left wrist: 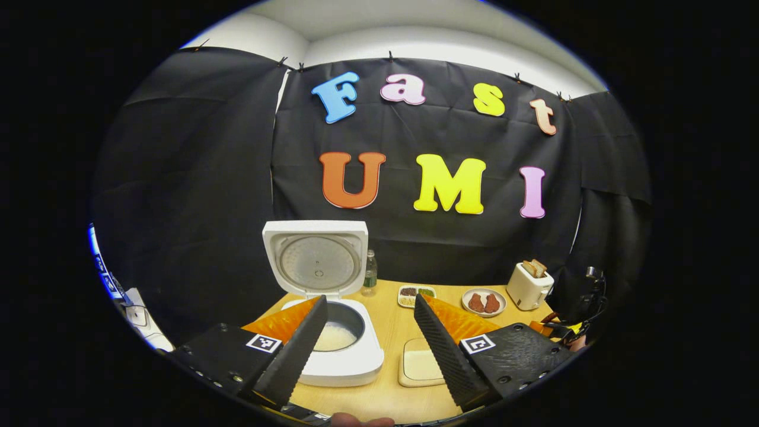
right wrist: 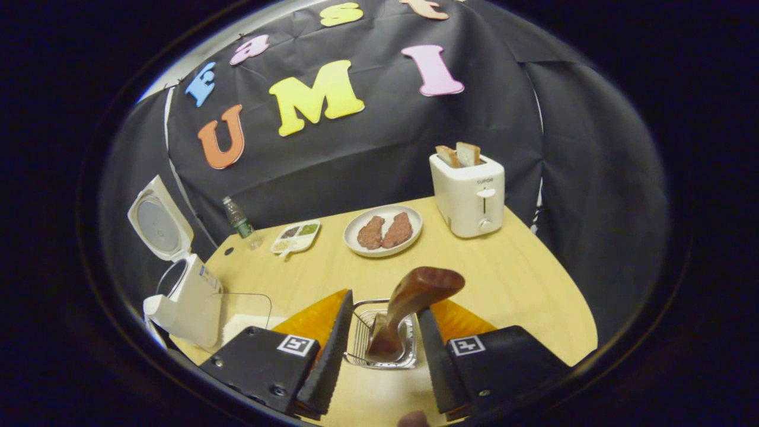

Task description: Close the left gripper, press the button to open the rice cooker; take a wooden spoon from the chopstick holder with the right hand, scoop a spoonful of rice and pour it into the rice cooker, then put the wooden spoon back into the chopstick holder.

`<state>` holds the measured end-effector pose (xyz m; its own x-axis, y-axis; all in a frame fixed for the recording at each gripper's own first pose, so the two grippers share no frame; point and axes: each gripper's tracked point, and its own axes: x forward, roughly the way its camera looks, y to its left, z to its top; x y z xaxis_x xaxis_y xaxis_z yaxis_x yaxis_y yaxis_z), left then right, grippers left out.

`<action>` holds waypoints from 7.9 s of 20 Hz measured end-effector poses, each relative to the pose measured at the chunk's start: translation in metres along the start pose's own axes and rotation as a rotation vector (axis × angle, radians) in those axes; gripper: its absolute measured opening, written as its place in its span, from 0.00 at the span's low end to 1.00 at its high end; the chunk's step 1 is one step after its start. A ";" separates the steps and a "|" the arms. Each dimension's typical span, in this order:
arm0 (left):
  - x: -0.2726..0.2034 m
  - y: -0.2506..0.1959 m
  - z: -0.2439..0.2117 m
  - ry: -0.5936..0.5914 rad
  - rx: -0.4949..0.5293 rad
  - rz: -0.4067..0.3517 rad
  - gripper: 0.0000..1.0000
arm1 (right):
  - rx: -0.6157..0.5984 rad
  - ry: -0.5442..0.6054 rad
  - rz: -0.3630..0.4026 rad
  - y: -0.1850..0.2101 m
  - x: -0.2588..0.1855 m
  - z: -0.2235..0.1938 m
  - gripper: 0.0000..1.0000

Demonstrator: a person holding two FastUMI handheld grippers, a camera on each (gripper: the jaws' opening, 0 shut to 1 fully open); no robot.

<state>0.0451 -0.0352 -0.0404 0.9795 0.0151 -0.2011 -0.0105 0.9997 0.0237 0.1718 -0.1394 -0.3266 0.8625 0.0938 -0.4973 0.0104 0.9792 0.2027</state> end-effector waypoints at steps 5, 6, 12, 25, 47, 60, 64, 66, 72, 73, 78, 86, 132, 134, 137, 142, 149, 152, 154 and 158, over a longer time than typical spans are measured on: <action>0.024 0.043 0.042 -0.039 0.006 0.022 0.95 | -0.020 -0.088 -0.042 -0.013 -0.038 0.046 0.69; 0.030 0.051 0.054 -0.050 -0.007 0.021 0.95 | -0.032 -0.116 -0.051 -0.015 -0.048 0.060 0.69; 0.088 0.094 0.132 -0.067 -0.084 0.032 0.94 | -0.097 -0.242 -0.043 -0.001 -0.110 0.128 1.00; 0.272 0.147 0.073 0.362 -0.166 0.056 0.95 | -0.094 -0.264 -0.105 0.002 -0.166 0.128 0.96; 0.207 0.097 -0.033 0.645 -0.193 0.020 0.96 | -0.183 -0.218 0.084 0.084 -0.134 0.139 1.00; 0.129 0.070 -0.177 0.844 -0.272 0.054 0.97 | -0.252 -0.139 0.181 0.126 -0.143 0.096 1.00; 0.127 0.069 -0.189 0.828 -0.248 0.067 0.96 | -0.237 -0.120 0.199 0.133 -0.144 0.086 1.00; 0.121 0.071 -0.198 0.861 -0.263 0.083 1.00 | -0.220 -0.122 0.212 0.138 -0.144 0.084 1.00; 0.119 0.077 -0.206 0.851 -0.158 0.119 0.97 | -0.193 -0.134 0.223 0.142 -0.138 0.076 1.00; 0.117 0.077 -0.206 0.829 -0.111 0.112 0.97 | -0.188 -0.135 0.220 0.141 -0.136 0.075 1.00; 0.118 0.074 -0.205 0.758 -0.128 0.121 1.00 | -0.146 -0.129 0.224 0.144 -0.132 0.067 1.00; 0.120 0.082 -0.196 0.642 -0.167 0.207 0.96 | -0.143 -0.145 0.231 0.152 -0.141 0.070 1.00; -0.176 -0.053 0.041 -0.228 0.055 -0.165 0.94 | -0.190 -0.501 0.039 0.196 -0.390 0.082 1.00; -0.191 -0.057 0.036 -0.227 0.054 -0.160 0.94 | -0.194 -0.496 0.047 0.193 -0.401 0.074 1.00; -0.205 -0.063 0.030 -0.224 0.044 -0.169 0.94 | -0.205 -0.505 0.039 0.186 -0.420 0.074 0.96; -0.215 -0.071 0.027 -0.241 0.083 -0.202 0.94 | -0.181 -0.535 0.004 0.178 -0.440 0.067 1.00; -0.211 -0.066 0.035 -0.268 0.092 -0.237 0.95 | -0.172 -0.531 -0.043 0.178 -0.441 0.063 1.00; -0.207 -0.065 0.032 -0.278 0.093 -0.242 0.95 | -0.181 -0.521 -0.053 0.182 -0.438 0.059 1.00; -0.206 -0.064 0.030 -0.281 0.108 -0.246 0.95 | -0.171 -0.517 -0.059 0.183 -0.435 0.059 1.00; -0.204 -0.058 0.030 -0.268 0.091 -0.248 1.00 | -0.170 -0.522 -0.072 0.182 -0.438 0.059 1.00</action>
<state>-0.1477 -0.0969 0.0285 0.9681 -0.2452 0.0510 0.2397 0.9661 0.0961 -0.1738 -0.0124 -0.0222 0.9994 -0.0338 -0.0114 0.0341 0.9992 0.0230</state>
